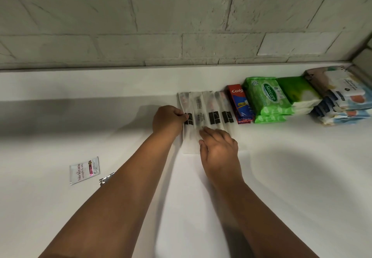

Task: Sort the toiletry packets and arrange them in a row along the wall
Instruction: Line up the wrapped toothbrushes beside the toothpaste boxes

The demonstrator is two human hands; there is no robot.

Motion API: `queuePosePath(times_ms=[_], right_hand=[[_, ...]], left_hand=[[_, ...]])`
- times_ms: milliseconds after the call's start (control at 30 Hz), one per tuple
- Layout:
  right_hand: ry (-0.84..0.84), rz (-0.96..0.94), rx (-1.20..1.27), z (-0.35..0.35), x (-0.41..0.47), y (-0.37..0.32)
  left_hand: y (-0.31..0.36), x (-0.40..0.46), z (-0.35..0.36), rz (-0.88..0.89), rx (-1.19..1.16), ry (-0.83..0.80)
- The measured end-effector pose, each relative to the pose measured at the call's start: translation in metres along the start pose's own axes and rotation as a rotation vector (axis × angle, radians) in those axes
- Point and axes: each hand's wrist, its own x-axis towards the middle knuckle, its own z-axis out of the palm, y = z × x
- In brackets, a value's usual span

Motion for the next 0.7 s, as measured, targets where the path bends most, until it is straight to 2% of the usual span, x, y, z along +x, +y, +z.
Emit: queuePosePath(times_ms=[500,700], right_hand=[[-0.006,0.010,0.014,0.001,0.000,0.003],[0.060,-0.034,-0.034,-0.007,-0.003,-0.001]], left_hand=[[0.004,-0.010,-0.004,0.001,-0.004,0.006],[-0.008,-0.053,-0.037,0.073,0.128,0.023]])
